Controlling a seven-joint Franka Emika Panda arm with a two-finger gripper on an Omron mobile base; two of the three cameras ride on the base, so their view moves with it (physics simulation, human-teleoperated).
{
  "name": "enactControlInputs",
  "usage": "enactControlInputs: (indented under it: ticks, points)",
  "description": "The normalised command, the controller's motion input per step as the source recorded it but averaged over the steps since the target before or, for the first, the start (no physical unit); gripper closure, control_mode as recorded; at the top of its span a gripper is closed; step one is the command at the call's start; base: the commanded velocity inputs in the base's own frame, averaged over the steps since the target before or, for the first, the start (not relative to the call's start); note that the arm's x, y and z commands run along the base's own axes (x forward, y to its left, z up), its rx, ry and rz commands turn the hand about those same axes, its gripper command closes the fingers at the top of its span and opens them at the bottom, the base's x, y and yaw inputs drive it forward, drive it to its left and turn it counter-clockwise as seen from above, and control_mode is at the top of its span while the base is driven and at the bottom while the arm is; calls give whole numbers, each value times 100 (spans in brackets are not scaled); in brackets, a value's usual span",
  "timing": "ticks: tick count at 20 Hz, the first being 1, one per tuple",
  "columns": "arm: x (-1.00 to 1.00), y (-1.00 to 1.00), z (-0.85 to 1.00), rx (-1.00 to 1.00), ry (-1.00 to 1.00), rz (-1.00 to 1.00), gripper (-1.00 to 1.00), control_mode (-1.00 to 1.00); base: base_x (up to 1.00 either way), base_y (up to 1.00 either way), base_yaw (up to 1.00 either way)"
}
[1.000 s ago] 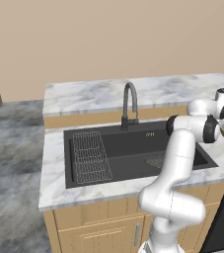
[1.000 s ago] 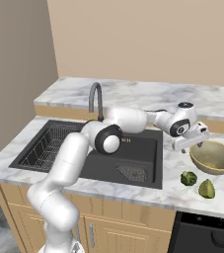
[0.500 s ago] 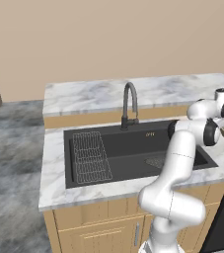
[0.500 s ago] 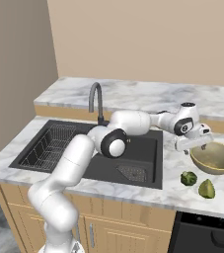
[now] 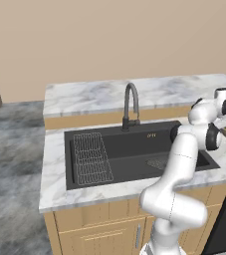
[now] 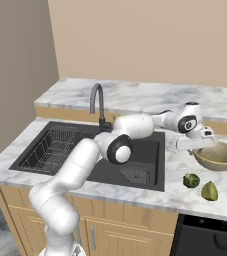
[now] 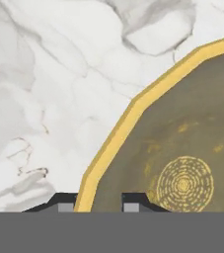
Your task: Remove the broccoli and lemon wedge from the sink. Then move the bowl and cup from the counter to the sink for washing.
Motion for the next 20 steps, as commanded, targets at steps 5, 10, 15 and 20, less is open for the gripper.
enactControlInputs:
  ticks: [5, 10, 15, 20]
  points:
    - [-3, 1, 8, 10, 0, -7, 100, -100, 0, 0, 0]
    - [-13, 3, 32, 10, -12, 0, 100, -100, 0, 0, 0]
    - [-20, 13, 36, 8, -15, 0, 100, -100, 0, 0, 0]
    - [-17, 24, 19, 1, -24, 0, 100, -100, 0, 0, 0]
